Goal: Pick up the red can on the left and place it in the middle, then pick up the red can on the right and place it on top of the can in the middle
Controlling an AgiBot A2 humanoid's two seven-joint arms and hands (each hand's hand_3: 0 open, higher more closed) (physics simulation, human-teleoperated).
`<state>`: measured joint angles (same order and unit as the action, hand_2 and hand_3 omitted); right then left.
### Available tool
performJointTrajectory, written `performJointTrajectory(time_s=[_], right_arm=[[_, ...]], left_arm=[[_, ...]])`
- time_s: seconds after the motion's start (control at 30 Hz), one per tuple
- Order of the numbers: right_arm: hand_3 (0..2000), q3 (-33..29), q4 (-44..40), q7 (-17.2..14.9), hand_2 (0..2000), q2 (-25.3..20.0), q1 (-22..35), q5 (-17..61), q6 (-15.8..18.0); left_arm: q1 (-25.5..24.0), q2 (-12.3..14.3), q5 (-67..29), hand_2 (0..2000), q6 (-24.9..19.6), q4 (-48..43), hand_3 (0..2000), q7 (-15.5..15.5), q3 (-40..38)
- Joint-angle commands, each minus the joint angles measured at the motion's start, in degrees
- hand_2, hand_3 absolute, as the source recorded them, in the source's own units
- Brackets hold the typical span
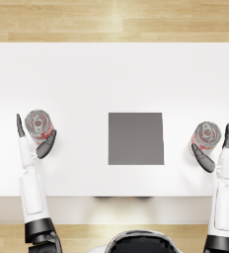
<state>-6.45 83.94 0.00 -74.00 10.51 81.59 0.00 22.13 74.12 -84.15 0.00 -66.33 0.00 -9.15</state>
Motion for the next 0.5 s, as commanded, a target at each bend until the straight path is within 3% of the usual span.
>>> performJointTrajectory(time_s=[0.03,0.5], right_arm=[[0,1.1,-5.2,0.0,0,-0.2,2.9,0.0,0.0],[0,2.1,-16.0,0.0,0,-1.8,6.4,0.0,0.0]], left_arm=[[2.8,0.0,0.0,0,0.0,4.1,0,0.0,0.2],[8.0,1.0,0.0,0,0.0,13.8,0,0.0,0.0]])
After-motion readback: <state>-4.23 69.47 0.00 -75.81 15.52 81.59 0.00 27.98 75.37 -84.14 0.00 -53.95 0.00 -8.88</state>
